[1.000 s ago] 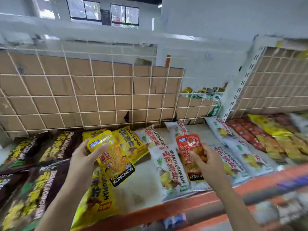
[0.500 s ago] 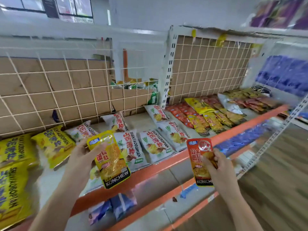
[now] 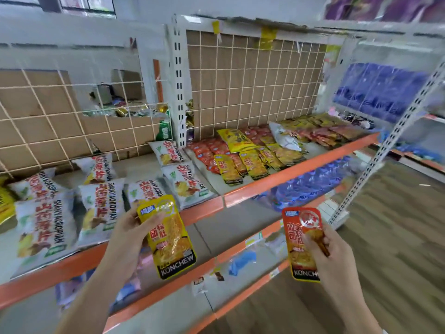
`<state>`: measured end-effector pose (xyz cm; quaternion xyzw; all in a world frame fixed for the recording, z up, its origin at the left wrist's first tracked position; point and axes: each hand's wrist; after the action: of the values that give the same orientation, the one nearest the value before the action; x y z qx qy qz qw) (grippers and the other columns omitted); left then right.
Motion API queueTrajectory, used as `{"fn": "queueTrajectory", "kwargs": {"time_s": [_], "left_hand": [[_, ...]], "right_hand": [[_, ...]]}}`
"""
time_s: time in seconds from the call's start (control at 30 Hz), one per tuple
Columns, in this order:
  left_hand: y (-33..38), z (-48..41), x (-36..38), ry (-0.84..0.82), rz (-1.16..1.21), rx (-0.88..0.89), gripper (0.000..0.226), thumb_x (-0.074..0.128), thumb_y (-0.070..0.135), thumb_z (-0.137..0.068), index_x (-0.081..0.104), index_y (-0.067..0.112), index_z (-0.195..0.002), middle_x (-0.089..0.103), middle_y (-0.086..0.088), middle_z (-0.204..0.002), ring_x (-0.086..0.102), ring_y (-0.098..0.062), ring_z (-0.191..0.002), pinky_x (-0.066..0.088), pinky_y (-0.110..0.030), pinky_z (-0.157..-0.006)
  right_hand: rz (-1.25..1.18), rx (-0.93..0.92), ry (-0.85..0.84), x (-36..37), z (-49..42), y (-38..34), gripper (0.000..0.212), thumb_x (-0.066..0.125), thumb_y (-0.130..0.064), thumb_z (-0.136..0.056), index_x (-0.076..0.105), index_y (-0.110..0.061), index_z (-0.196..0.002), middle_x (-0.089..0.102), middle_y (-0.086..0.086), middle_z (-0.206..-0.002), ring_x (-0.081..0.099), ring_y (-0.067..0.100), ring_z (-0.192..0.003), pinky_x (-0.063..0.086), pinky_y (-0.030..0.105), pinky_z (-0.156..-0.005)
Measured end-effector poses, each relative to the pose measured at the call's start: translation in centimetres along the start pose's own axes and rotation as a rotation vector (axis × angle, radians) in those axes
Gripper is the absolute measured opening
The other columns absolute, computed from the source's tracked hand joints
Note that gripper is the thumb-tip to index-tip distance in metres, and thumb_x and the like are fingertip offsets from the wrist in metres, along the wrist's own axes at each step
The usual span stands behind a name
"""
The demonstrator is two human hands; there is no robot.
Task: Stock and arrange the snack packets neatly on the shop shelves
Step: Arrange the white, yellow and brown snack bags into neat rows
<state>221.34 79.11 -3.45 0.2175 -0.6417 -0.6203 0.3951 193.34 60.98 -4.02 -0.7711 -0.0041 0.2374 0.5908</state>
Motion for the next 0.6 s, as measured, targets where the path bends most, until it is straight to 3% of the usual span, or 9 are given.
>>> {"fn": "queueTrajectory", "kwargs": {"time_s": [0.07,0.1,0.17,0.23,0.3,0.37,0.47,0.6], "left_hand": [[-0.2,-0.8,1.9,0.003,0.016,-0.009,0.017,0.069,0.012,-0.072,0.063,0.010,-0.089,0.070,-0.007,-0.072,0.067,-0.017,-0.056,0.055,-0.029,-0.047],[-0.2,-1.3,2.9,-0.002,0.012,-0.006,0.022,0.070,0.014,-0.068,0.063,0.010,-0.087,0.070,-0.007,-0.072,0.067,-0.017,-0.056,0.055,-0.029,-0.048],[-0.1,-2.4,4.7,-0.020,0.000,0.027,0.038,0.075,0.025,-0.054,0.065,0.010,-0.088,0.070,-0.011,-0.078,0.067,-0.018,-0.058,0.054,-0.031,-0.053],[0.0,-3.8,6.4,-0.038,0.001,0.050,0.053,0.082,0.033,-0.046,0.067,0.010,-0.091,0.071,-0.012,-0.084,0.068,-0.019,-0.063,0.055,-0.031,-0.054],[0.2,-5.8,8.2,-0.057,-0.009,0.068,0.054,0.084,0.038,-0.048,0.067,0.013,-0.093,0.073,-0.008,-0.084,0.070,-0.019,-0.068,0.055,-0.029,-0.056],[0.2,-8.2,9.9,-0.059,-0.009,0.075,0.035,0.073,0.026,-0.062,0.066,0.015,-0.094,0.074,-0.004,-0.082,0.070,-0.015,-0.068,0.053,-0.026,-0.055],[0.3,-11.7,12.2,-0.044,-0.008,0.062,0.026,0.066,0.019,-0.067,0.065,0.015,-0.092,0.073,-0.001,-0.078,0.068,-0.012,-0.062,0.049,-0.020,-0.046],[0.2,-15.4,13.6,0.009,-0.034,0.073,0.028,0.068,0.022,-0.068,0.068,0.015,-0.095,0.073,-0.007,-0.091,0.070,-0.017,-0.073,0.049,-0.035,-0.066]], "right_hand": [[-0.012,0.032,0.030,-1.1,-0.9,0.9,0.080,0.053,-0.086,-0.053,0.060,-0.016,-0.092,0.068,-0.003,-0.078,0.065,0.014,-0.066,0.051,0.031,-0.060],[-0.017,0.033,0.040,-1.6,-1.5,1.4,0.083,0.052,-0.089,-0.049,0.059,-0.018,-0.091,0.068,-0.002,-0.077,0.065,0.014,-0.066,0.051,0.031,-0.060],[-0.004,0.029,0.049,-2.3,-2.8,2.1,0.064,0.060,-0.077,-0.059,0.061,-0.023,-0.094,0.068,-0.003,-0.077,0.065,0.018,-0.070,0.051,0.033,-0.064],[0.011,0.013,0.050,-2.9,-4.5,2.6,0.025,0.067,-0.040,-0.081,0.061,-0.024,-0.099,0.069,-0.004,-0.077,0.066,0.024,-0.073,0.050,0.034,-0.066],[0.014,0.004,0.053,-3.5,-6.6,3.3,0.012,0.063,-0.016,-0.086,0.061,-0.023,-0.096,0.069,-0.003,-0.075,0.065,0.021,-0.069,0.049,0.030,-0.063],[0.000,0.009,0.062,-3.9,-8.9,3.8,0.012,0.062,-0.012,-0.086,0.061,-0.023,-0.090,0.068,-0.002,-0.073,0.064,0.018,-0.065,0.048,0.028,-0.061],[0.001,0.014,0.076,-4.0,-12.9,4.7,0.013,0.063,-0.015,-0.085,0.061,-0.027,-0.088,0.067,0.005,-0.073,0.062,0.022,-0.068,0.048,0.032,-0.063],[0.046,-0.002,0.036,-3.6,-18.2,5.5,0.005,0.064,-0.015,-0.085,0.059,-0.015,-0.086,0.065,0.012,-0.072,0.062,0.029,-0.070,0.046,0.029,-0.059]]}}
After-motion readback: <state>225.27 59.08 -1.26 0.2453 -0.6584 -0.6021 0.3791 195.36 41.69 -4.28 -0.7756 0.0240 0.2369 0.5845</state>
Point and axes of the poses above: each hand's wrist, its own z-axis away from the middle knuckle, its own x-axis out of the palm, y = z × x
